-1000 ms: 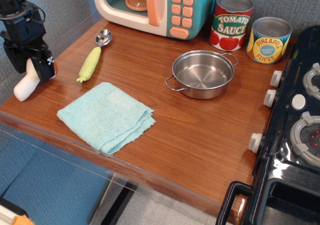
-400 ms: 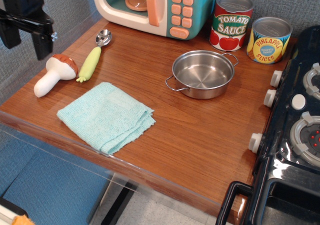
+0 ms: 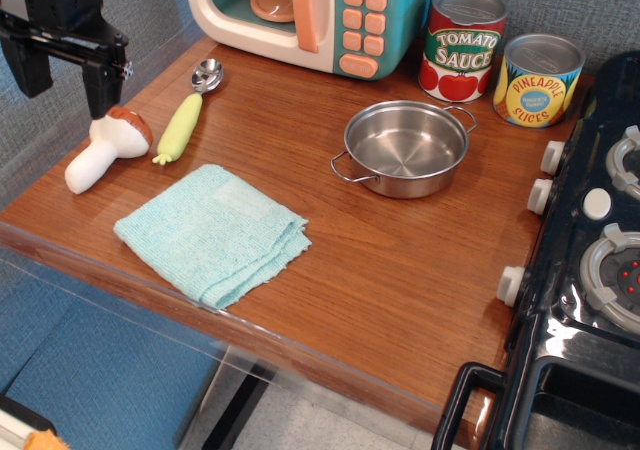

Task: Pick up rattle to the right of blue cloth, move it left.

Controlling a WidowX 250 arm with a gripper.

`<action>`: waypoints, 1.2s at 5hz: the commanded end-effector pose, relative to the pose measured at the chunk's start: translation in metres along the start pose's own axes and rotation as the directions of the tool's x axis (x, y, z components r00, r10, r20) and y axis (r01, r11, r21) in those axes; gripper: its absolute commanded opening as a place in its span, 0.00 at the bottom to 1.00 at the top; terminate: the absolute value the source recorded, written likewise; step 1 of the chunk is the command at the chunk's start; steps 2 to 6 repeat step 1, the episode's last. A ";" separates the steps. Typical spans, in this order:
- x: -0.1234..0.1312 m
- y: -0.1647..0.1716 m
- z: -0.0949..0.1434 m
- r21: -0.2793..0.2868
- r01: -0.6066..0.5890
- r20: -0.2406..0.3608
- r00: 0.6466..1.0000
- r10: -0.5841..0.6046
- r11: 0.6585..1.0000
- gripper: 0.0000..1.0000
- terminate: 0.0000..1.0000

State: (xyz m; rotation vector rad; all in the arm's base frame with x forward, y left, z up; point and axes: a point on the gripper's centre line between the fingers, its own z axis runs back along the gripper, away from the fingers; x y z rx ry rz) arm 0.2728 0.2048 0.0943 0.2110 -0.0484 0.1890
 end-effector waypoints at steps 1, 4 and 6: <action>-0.003 0.007 0.018 0.021 -0.005 0.047 0.999 0.004 1.000 1.00 1.00; -0.003 0.007 0.018 0.021 -0.005 0.047 0.999 0.004 1.000 1.00 1.00; -0.003 0.007 0.018 0.021 -0.005 0.047 0.999 0.004 1.000 1.00 1.00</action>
